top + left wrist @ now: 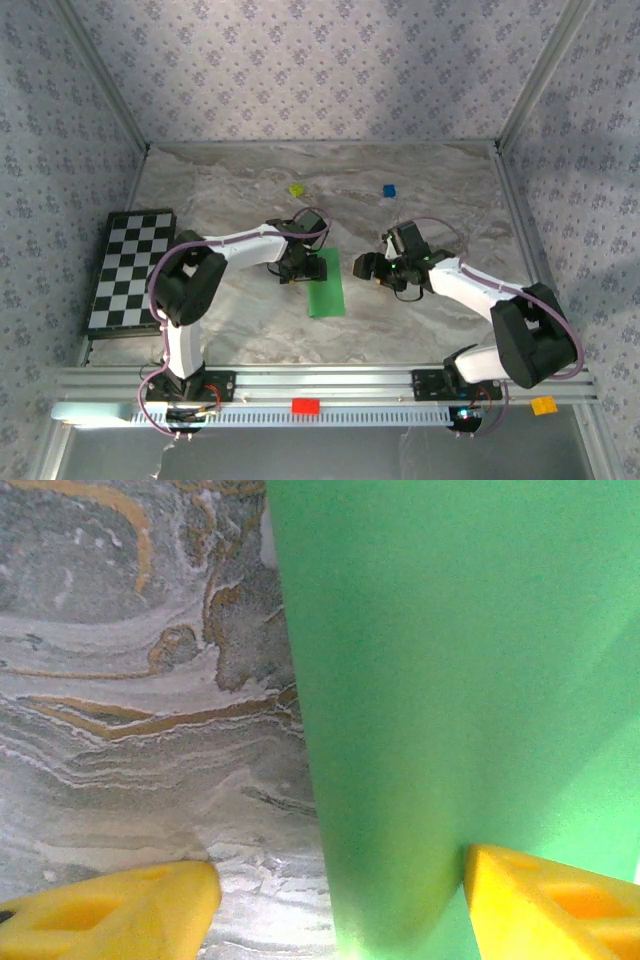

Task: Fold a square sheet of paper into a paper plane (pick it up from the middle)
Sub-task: First fold the square sheet of paper in half at the center of the table.

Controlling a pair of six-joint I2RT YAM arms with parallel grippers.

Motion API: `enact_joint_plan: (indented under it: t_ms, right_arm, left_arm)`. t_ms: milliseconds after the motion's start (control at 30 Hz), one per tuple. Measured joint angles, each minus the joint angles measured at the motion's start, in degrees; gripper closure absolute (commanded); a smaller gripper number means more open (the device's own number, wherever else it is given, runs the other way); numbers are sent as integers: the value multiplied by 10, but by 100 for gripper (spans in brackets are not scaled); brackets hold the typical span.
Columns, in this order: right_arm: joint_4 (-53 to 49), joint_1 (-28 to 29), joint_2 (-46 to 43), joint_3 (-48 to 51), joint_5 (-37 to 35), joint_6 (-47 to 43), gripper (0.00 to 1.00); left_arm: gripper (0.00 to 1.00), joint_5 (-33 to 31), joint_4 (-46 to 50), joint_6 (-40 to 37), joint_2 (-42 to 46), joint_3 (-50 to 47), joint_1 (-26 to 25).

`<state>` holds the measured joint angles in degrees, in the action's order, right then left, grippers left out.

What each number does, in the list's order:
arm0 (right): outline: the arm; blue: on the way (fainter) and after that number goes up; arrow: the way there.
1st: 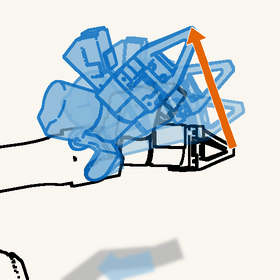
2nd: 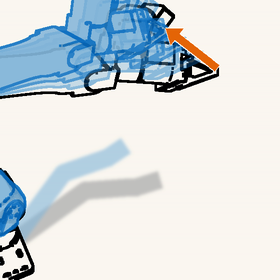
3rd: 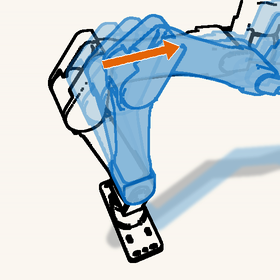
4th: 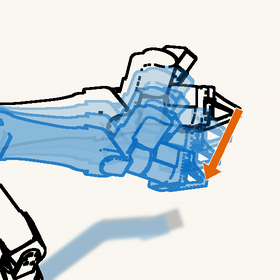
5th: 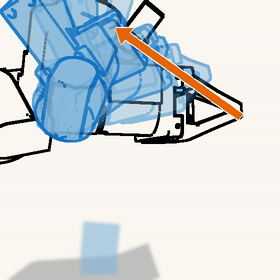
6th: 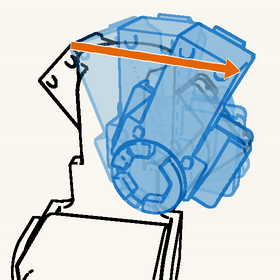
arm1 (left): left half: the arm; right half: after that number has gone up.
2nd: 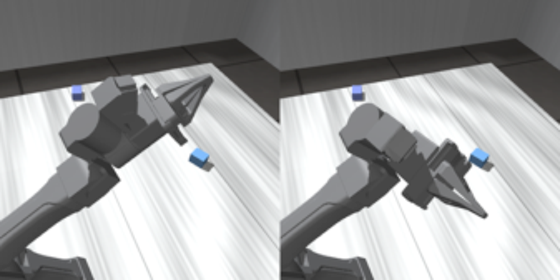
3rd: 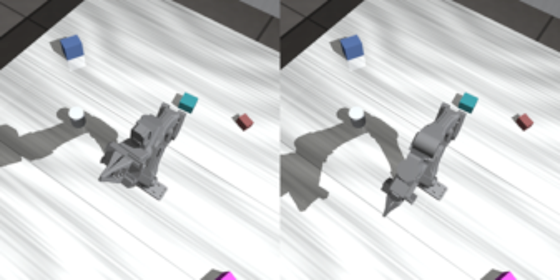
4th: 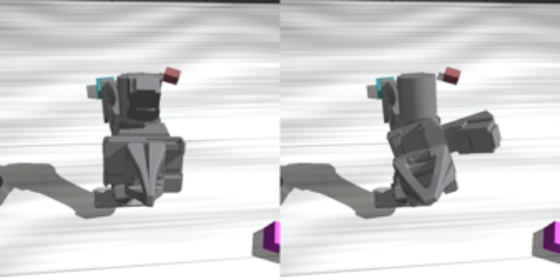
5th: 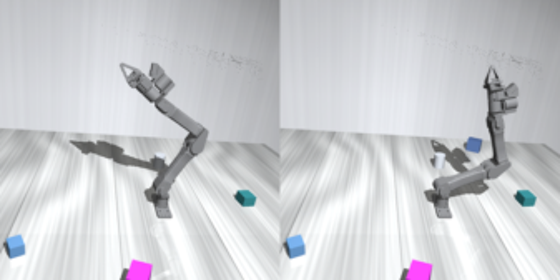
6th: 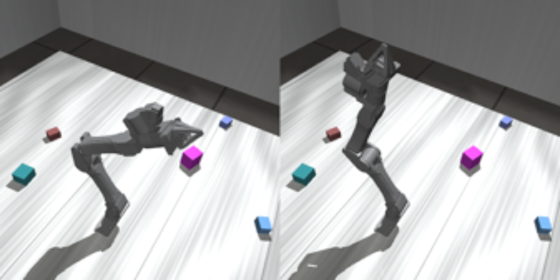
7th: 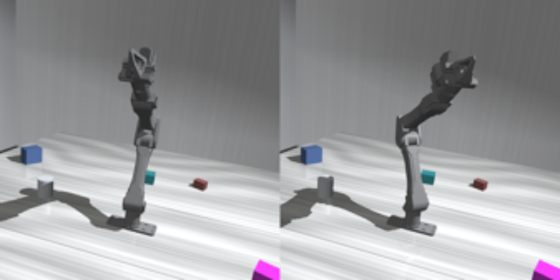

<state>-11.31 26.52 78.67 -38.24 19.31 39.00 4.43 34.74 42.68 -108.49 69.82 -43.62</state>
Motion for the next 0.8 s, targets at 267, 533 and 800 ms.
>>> enact_joint_plan:
  t_ms: [267,533,800]
  right_arm:
    - [0,2,3,-5,0,0,24]
    - [13,5,10,-5,10,7,45]
    - [32,25,50,-25,29,17,75]
  left_arm:
    - [30,0,2,0,-1,2,0]
    - [30,0,2,0,-1,2,0]
    - [30,0,2,0,-1,2,0]
